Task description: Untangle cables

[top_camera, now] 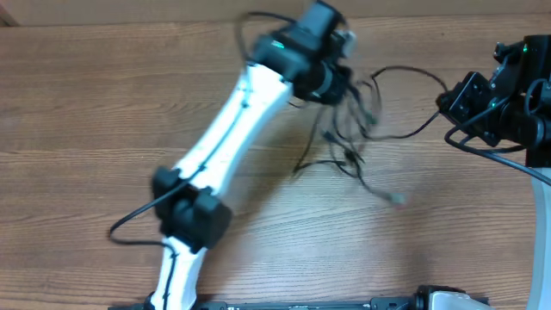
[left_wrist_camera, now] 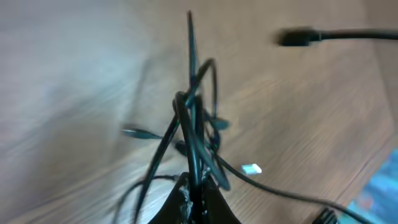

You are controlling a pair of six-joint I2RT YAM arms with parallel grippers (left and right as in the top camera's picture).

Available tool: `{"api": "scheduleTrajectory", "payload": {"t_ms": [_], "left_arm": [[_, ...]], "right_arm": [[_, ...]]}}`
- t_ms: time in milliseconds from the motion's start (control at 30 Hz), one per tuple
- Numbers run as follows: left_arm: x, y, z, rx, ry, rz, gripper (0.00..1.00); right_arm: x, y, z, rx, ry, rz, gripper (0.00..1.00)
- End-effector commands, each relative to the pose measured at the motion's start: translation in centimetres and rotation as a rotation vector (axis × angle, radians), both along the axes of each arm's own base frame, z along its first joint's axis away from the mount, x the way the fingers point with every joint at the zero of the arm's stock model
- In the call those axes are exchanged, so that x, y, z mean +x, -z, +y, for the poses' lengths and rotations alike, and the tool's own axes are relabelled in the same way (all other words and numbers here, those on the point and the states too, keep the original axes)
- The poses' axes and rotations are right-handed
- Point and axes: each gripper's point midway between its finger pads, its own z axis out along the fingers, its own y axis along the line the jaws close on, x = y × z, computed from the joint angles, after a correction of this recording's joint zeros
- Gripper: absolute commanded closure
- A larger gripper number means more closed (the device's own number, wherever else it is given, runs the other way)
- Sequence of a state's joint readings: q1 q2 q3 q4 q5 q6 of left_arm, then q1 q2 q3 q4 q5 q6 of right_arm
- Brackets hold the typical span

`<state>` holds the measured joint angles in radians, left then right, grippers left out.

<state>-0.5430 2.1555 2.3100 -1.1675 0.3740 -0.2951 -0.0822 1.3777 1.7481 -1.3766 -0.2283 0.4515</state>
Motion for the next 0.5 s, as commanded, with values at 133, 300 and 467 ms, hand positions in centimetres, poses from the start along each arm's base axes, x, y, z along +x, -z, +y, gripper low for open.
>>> {"api": "scheduleTrajectory", "payload": {"t_ms": [133,300,467], "left_arm": [[-2.7,-16.3,8.4,-0.141,-0.075,-0.331,0.96],[-3.7,-21.5,11.4,-0.192,-0.131,-0.474,0.96],[-3.8,-24.0,13.8,-0.213,-0.190,-0.551,0.96]], "right_arm": [[0.4,2.4,-2.9,-0.133,0.085,0.113,0.96],[1.2,5.2,-3.1,-0.140,0.066,0.217,0.96],[1.8,7.5,-3.1,-0.153,0.025,0.299,0.96]]}}
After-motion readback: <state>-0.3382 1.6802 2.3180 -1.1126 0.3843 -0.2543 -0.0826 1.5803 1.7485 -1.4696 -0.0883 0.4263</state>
